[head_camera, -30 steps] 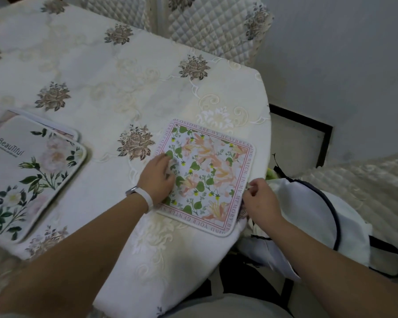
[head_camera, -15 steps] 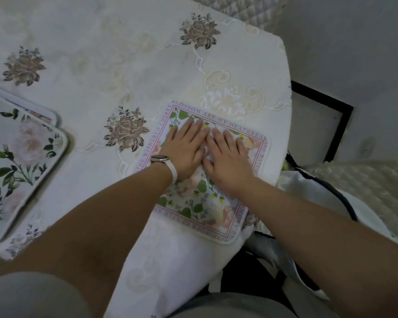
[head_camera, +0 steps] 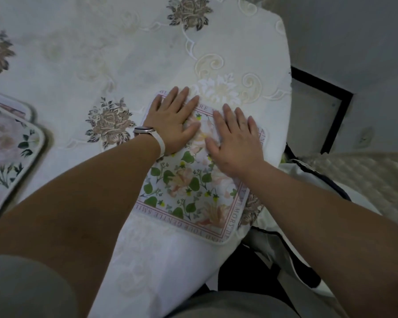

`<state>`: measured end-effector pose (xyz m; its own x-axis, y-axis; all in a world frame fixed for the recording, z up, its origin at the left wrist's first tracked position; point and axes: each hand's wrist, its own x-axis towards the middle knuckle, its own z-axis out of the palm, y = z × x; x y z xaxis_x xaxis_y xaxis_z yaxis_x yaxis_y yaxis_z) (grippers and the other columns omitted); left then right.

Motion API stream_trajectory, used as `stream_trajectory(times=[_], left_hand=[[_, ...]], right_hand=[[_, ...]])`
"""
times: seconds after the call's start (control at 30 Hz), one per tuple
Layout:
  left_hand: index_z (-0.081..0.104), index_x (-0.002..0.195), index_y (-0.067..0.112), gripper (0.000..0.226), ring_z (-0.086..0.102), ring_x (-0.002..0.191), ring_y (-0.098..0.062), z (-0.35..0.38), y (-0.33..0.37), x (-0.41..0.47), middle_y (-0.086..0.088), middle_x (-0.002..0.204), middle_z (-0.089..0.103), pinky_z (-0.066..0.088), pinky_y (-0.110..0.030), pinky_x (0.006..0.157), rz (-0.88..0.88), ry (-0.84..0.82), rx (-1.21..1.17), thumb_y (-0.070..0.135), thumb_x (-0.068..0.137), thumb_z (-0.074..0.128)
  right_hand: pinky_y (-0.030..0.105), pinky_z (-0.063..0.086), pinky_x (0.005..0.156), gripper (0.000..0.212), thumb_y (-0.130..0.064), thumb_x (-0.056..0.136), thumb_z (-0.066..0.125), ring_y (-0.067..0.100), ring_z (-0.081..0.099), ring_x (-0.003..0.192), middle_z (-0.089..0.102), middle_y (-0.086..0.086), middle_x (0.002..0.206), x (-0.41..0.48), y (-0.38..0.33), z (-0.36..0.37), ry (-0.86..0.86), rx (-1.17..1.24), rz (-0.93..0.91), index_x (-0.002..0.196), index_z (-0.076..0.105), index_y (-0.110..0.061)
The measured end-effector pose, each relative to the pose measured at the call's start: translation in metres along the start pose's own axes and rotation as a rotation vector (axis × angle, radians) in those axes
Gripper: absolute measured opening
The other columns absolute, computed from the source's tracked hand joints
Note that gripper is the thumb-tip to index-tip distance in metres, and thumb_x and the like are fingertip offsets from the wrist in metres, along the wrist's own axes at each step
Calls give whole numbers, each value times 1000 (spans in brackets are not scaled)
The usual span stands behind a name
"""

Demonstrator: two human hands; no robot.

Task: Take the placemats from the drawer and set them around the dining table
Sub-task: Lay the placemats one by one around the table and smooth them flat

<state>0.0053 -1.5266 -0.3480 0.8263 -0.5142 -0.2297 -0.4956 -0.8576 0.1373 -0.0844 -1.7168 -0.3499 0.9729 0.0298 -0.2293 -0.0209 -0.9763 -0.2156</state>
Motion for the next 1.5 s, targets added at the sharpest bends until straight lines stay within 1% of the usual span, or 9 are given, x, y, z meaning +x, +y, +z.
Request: stream_trajectory(times=[0.23, 0.43, 0.57, 0.7, 0.9, 0.97, 1.07, 1.23, 1.5], left_hand=[[1, 154, 32, 72, -10, 148, -18, 5, 1, -19, 3, 163, -8, 1, -48, 120, -256, 36, -86, 67, 92, 12], [0, 154, 32, 71, -6, 149, -21, 16, -14, -63, 1, 163, -6, 3, -47, 120, -330, 54, -100, 66, 93, 12], [6, 154, 28, 70, -4, 149, -22, 24, -16, -98, -3, 163, 1, 3, -49, 119, -364, 76, -105, 61, 94, 18], [4, 155, 24, 71, -8, 149, -23, 32, -4, -126, -3, 163, -3, 0, -49, 119, -309, 66, -101, 60, 95, 19], [1, 155, 26, 69, -11, 148, -23, 42, 43, -144, 0, 163, -6, -3, -50, 118, -129, 18, -67, 59, 96, 14], [0, 155, 28, 64, -12, 148, -22, 44, 55, -145, 2, 163, -8, -4, -49, 118, -95, -2, -61, 54, 98, 14], [1, 154, 30, 57, -13, 148, -19, 48, 58, -151, 3, 163, -7, -5, -46, 119, -47, -20, -75, 45, 100, 15], [3, 154, 36, 59, -9, 149, -17, 57, 47, -182, 7, 162, -4, 0, -47, 119, -39, 19, -82, 53, 99, 15], [0, 153, 38, 72, -10, 149, -18, 55, 30, -196, 7, 162, -6, 0, -49, 119, -134, 7, -44, 71, 91, 16]], right_hand=[[48, -1, 122, 71, -59, 96, 22, 25, -2, 152, 2, 3, 166, -16, 20, 0, 45, 35, 145, 157, 8, -27], [49, 1, 122, 72, -56, 97, 24, 27, -3, 152, 1, 8, 165, -46, 37, 2, 62, 90, 240, 157, 8, -19], [51, 3, 122, 72, -53, 99, 23, 26, -5, 152, -3, 8, 166, -69, 41, 8, 36, 85, 301, 157, 3, -16], [52, 1, 122, 72, -51, 99, 20, 27, -5, 152, -4, 10, 165, -90, 26, 13, 23, 36, 304, 157, 1, -14], [50, -6, 121, 74, -57, 98, 15, 29, -11, 151, -10, 11, 165, -114, -28, 29, -47, -13, 150, 157, -1, -15], [52, -2, 121, 71, -54, 98, 16, 32, -6, 151, -4, 10, 165, -119, -53, 37, -47, -31, 60, 157, 5, -16], [53, 10, 121, 67, -46, 98, 22, 32, 10, 151, 14, 8, 164, -128, -76, 50, -21, -36, -61, 156, 22, -12], [50, 8, 122, 71, -59, 96, 31, 28, 9, 152, 15, 5, 165, -146, -69, 58, -1, -44, -152, 156, 25, -20], [47, 2, 122, 76, -65, 93, 29, 29, 1, 152, 5, 5, 166, -162, -50, 53, -28, -62, -21, 157, 15, -26]])
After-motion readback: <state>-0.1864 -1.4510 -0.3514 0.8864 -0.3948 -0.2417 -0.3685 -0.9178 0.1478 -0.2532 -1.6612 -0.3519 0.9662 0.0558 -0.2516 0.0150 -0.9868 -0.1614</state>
